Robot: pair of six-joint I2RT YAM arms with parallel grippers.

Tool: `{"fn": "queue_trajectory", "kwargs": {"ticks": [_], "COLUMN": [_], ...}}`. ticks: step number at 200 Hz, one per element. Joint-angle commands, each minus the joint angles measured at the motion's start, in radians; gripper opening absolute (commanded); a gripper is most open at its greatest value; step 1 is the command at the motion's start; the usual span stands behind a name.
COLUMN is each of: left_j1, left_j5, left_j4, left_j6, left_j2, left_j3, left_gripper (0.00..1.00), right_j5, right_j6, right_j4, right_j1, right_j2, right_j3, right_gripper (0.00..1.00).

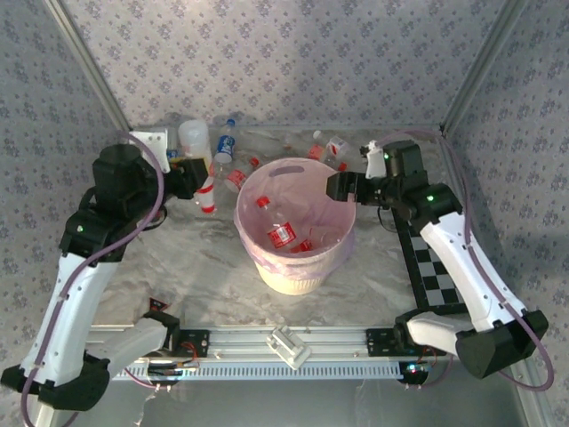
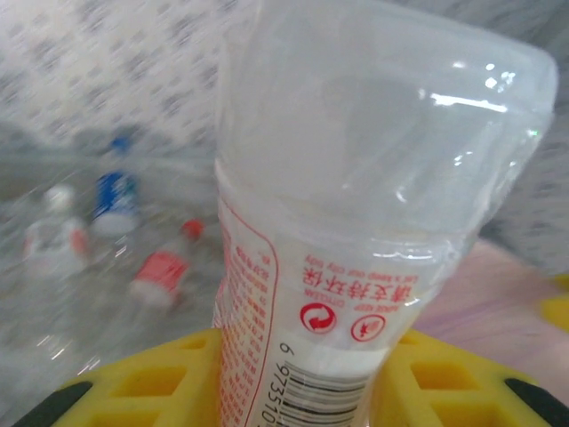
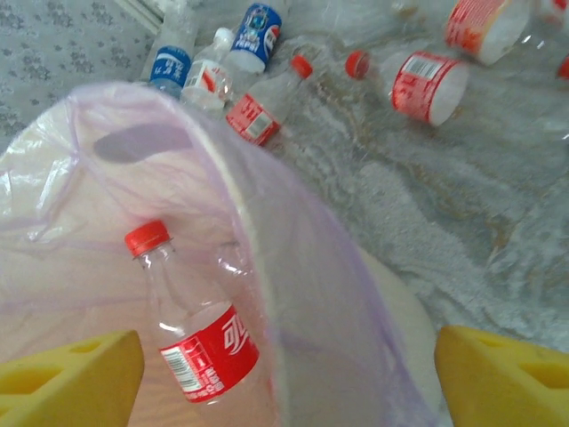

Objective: Put the plastic bottles in the bin

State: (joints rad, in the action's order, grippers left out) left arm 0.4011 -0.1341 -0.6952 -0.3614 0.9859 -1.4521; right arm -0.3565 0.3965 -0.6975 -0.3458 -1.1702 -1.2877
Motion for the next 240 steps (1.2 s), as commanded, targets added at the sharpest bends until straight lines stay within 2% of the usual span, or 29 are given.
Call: {"fn": "queue_trajectory", "kwargs": {"ticks": [1, 40, 60, 99, 151, 240], "left_j1": [0.078, 0.237, 0.315, 0.421, 0.467, 0.505], "left_j5": [-0.093, -0.085, -0.085, 0.009, 0.042, 0.093], "left_j4": [0.108, 0.125, 0.156, 0.034, -0.092, -0.082], "left_j6": [-0.019, 0.012, 0.002, 0.041, 0.044, -0.010], "left_j2": [0.051, 0.196, 0.267, 0.388, 0.438, 0.566], "left_j3": [-0.088, -0.233, -0.233, -0.210, -0.121, 0.041], "left_gripper": [0.37, 0.36, 0.35, 0.33, 0.31, 0.36], "right_j5": [0.033, 0.031, 0.024, 0.014, -0.002, 0.025], "right_j6": [-0.034, -0.039, -0.041, -0.051, -0.066, -0.080], "right_j4": [-0.058, -0.112, -0.112, -0.128, -0.119, -0.100], "right_j1": [0.051, 0.146, 0.185, 0.208, 0.245, 0.249], "right_j2": [0.037, 0.087, 0.102, 0.104, 0.091, 0.055], "right_j3": [-0.052, -0.049, -0.036, -0.030, -0.016, 0.038], "right_gripper": [0.89, 0.89, 0.89, 0.89, 0.89, 0.89]}}
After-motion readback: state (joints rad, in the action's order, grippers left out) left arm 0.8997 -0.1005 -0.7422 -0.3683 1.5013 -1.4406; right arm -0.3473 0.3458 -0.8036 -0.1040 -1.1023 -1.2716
